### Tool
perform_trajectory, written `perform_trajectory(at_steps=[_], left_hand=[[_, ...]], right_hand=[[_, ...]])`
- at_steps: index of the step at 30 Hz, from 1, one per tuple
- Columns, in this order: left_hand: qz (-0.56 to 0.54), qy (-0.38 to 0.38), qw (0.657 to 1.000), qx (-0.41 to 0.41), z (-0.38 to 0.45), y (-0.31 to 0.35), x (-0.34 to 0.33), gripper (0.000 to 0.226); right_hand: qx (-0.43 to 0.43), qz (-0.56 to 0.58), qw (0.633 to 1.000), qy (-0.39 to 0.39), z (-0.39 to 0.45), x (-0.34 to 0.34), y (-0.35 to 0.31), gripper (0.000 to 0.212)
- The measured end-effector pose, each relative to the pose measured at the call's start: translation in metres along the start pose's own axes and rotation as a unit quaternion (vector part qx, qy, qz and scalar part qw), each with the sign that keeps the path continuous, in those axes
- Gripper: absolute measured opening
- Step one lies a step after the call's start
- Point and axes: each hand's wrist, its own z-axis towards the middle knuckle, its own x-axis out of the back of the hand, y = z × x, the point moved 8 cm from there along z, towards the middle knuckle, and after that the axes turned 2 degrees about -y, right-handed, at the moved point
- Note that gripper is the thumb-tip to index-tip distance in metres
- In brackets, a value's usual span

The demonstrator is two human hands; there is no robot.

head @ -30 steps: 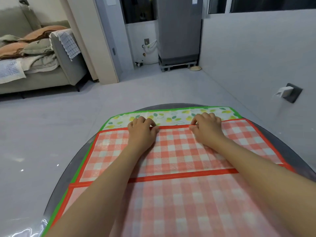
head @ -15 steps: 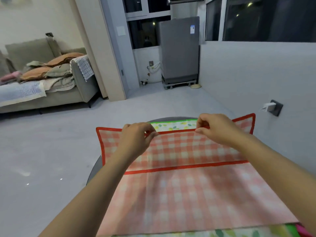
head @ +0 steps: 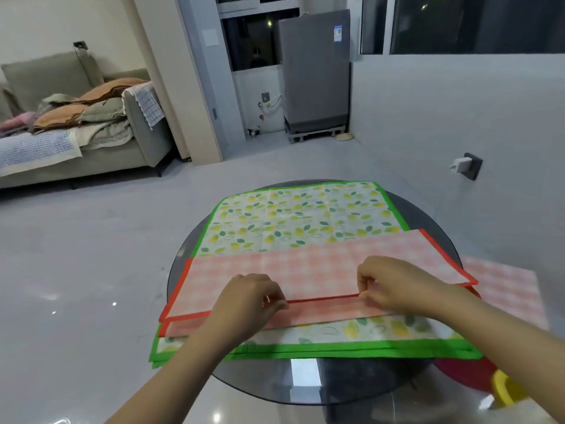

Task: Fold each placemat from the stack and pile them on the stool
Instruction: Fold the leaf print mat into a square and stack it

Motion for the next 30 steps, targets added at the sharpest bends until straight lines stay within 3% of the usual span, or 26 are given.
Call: perform_trajectory(at_steps=[9, 13, 16, 23, 30], left_hand=[[-0.027, -0.082, 0.996, 0.008, 0.000, -0.005, -0.020, 0.021], [-0.039, -0.011, 0.998, 0.037, 0.023, -0.003, -0.010, 0.030], [-0.043, 0.041, 0.996, 0.068, 0.047, -0.005, -0.013, 0.030], [-0.002, -0.093, 0.987, 0.129, 0.090, -0.006, -0.068, 0.055], [0.014, -0.096, 0.987, 0.131, 0.094, -0.012, -0.087, 0.054]], right_hand=[[0.027, -0.026, 0.999, -0.006, 0.000, -0.017, 0.005, 0.015], [0.024, -0.008, 0.999, 0.039, 0.016, -0.007, 0.004, 0.015], [0.023, -0.009, 0.997, 0.079, 0.037, -0.003, 0.000, 0.030], [-0.029, -0.044, 0.995, 0.079, 0.086, -0.021, 0.005, 0.053], [-0.037, -0.045, 0.996, 0.061, 0.102, -0.045, 0.011, 0.052]])
